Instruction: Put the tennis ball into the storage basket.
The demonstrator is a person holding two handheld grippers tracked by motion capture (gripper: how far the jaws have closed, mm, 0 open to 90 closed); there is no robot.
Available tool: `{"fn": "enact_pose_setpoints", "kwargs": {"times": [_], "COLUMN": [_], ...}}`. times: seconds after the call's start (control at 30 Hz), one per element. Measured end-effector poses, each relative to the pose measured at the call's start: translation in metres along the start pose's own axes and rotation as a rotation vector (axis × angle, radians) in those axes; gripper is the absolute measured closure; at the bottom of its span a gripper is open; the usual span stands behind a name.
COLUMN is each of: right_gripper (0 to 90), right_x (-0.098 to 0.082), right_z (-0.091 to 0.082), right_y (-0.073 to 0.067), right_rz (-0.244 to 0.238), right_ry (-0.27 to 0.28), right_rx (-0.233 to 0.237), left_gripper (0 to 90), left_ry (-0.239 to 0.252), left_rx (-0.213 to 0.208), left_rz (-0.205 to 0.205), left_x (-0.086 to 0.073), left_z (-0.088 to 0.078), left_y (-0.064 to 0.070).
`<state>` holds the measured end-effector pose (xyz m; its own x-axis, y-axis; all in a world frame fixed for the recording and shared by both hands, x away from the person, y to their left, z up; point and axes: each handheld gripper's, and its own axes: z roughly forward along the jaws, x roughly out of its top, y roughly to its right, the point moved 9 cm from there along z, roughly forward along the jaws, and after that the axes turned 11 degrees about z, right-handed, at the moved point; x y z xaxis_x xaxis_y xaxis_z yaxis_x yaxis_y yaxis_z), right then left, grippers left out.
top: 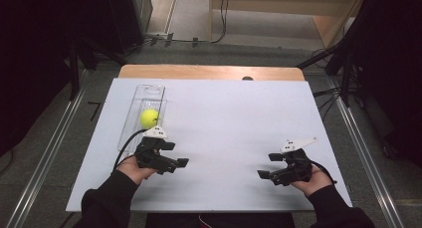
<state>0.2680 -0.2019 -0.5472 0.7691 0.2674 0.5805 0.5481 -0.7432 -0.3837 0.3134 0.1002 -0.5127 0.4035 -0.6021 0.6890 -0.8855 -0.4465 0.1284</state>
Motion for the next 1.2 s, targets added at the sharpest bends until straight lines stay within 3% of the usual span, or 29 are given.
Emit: {"fn": "enact_pose_setpoints", "kwargs": {"times": [0.5,0.87,1.2], "right_gripper": [16.8,16.8,16.8], "right_x": [0.000,-0.001,-0.001], "right_z": [0.001,0.000,0.001], "right_y": [0.001,0.001,0.001], "right_rz": [-0.002,0.005,0.003], "right_ry": [-0.002,-0.001,-0.004], "right_rx": [-0.007,-0.006,-0.007], "left_gripper": [18.1,18.1,18.1], "left_ry": [-0.016,-0.024,-0.038], "left_rx": [-0.009,-0.004,0.001], "left_rz": [-0.010,0.031,0.018], "left_x": [-0.019,-0.027,-0.036], "left_z": [-0.005,-0.009,-0.015], "left_y": [0.003,0.007,0.006]}}
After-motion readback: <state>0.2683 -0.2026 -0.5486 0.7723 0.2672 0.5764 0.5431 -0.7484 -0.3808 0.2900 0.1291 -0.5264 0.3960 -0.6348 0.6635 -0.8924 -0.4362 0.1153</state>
